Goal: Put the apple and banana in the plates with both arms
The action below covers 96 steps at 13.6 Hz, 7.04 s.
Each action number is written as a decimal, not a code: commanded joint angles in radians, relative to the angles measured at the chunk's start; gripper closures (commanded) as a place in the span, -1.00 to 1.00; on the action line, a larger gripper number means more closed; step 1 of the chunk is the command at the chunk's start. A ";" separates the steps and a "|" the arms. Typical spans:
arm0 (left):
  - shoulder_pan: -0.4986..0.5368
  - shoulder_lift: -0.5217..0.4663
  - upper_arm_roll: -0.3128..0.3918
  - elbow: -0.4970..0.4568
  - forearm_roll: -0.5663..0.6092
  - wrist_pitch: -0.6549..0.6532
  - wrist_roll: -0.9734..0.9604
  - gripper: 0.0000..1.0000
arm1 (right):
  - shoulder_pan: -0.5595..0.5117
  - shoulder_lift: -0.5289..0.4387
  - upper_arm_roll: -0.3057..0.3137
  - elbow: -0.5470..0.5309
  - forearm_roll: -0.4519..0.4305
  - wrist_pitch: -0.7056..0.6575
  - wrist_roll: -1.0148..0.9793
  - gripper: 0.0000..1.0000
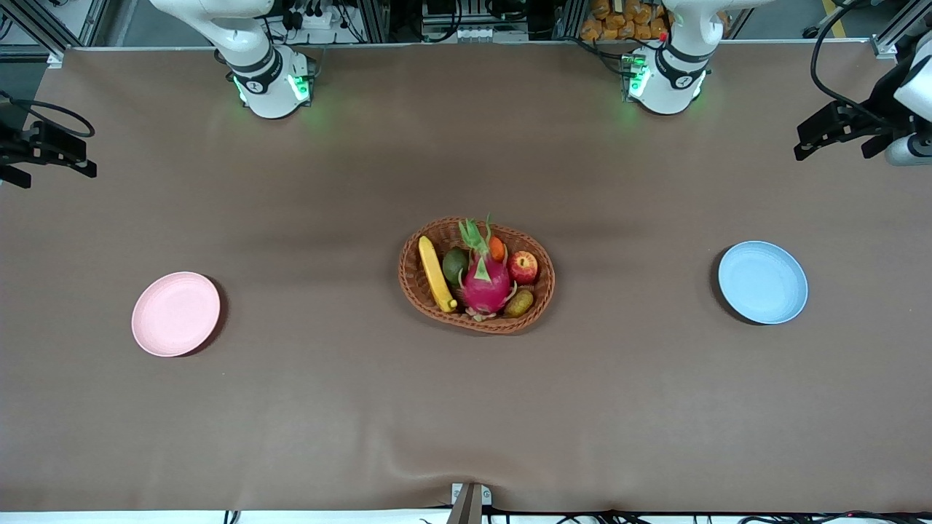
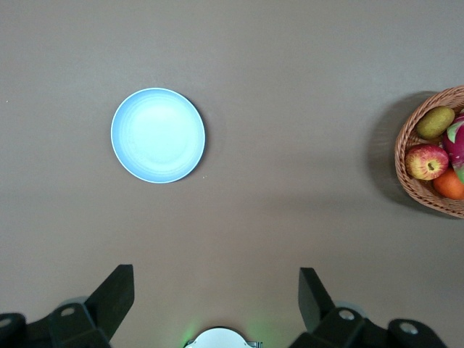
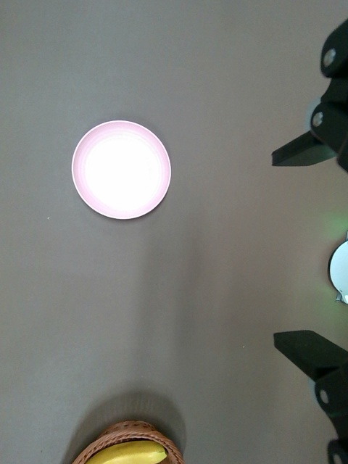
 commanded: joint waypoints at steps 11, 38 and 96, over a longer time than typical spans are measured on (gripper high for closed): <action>0.006 0.046 -0.030 0.023 -0.027 -0.006 0.011 -1.00 | 0.014 0.020 -0.001 0.017 0.003 -0.014 0.001 -1.00; -0.443 0.427 -0.123 -0.262 0.001 0.775 0.014 -1.00 | 0.020 0.026 -0.001 0.016 0.005 -0.014 0.003 -1.00; 0.080 0.233 -0.148 -0.491 -0.031 0.771 0.139 0.65 | 0.023 0.239 -0.001 0.022 0.117 0.023 0.009 -1.00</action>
